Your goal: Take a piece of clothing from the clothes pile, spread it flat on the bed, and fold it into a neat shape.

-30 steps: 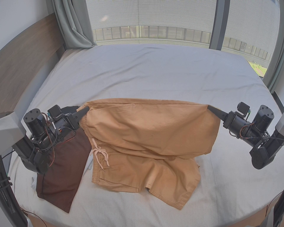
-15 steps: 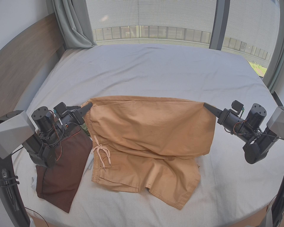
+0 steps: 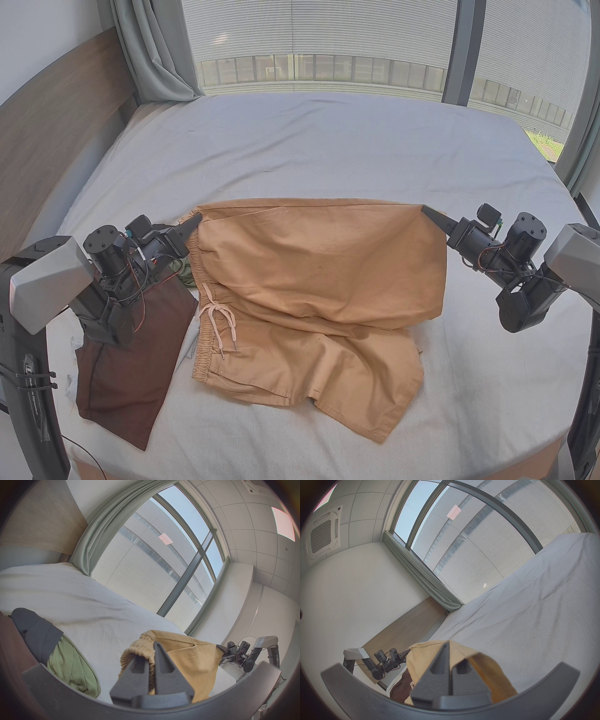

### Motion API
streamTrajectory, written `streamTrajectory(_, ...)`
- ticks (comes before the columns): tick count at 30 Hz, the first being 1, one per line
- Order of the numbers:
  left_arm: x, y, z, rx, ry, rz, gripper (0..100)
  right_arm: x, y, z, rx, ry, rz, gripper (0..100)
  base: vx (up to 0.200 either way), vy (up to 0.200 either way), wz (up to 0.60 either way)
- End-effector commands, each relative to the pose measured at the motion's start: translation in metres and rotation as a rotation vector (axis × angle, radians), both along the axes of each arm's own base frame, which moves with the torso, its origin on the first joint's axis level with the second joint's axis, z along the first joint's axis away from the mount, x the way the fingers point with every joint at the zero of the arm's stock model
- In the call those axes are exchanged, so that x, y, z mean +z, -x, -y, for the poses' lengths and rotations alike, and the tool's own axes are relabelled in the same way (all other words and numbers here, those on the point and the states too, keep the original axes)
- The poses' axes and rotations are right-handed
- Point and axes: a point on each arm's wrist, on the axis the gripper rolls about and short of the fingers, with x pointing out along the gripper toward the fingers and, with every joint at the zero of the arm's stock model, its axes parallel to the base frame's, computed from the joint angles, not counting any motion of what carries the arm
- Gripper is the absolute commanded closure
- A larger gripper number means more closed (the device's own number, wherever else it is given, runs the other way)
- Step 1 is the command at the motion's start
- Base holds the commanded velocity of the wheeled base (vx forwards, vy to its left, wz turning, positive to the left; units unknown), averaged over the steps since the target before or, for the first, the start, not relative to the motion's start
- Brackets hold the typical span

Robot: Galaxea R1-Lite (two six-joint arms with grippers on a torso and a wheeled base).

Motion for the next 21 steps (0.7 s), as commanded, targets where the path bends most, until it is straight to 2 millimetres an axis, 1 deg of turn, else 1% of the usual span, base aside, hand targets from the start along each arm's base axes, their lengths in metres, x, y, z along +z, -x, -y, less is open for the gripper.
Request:
streamTrajectory(1,-0.018,-0.018,0.001,0.019,0.019,-0.008,100,-0.014,-0.022,-0.004,-0.015,-0.012,0.011,100,0.0,0.0,0.0)
streamTrajectory(5,-0.027,-0.028,0.001,0.035,0.03,-0.006,100,-0.023,-0.033,-0.006,-0.009,-0.021,0.008,100,0.0,0.0,0.0)
streamTrajectory(11,-0.036,-0.037,0.002,0.041,0.034,-0.003,100,-0.037,-0.051,-0.007,-0.012,-0.021,0.008,100,0.0,0.0,0.0)
streamTrajectory(14,-0.038,-0.04,0.002,0.04,0.038,0.0,100,-0.039,-0.06,-0.007,-0.018,-0.023,0.006,100,0.0,0.0,0.0)
streamTrajectory(17,-0.036,-0.042,0.002,0.029,0.079,-0.013,100,-0.045,-0.068,-0.007,-0.03,-0.026,-0.001,100,0.0,0.0,0.0)
streamTrajectory(19,-0.036,-0.043,0.002,0.026,0.087,-0.013,100,-0.046,-0.07,-0.008,-0.033,-0.027,0.002,100,0.0,0.0,0.0)
streamTrajectory(21,-0.038,-0.045,0.003,0.032,0.097,-0.016,100,-0.052,-0.075,-0.009,-0.033,-0.027,0.005,100,0.0,0.0,0.0)
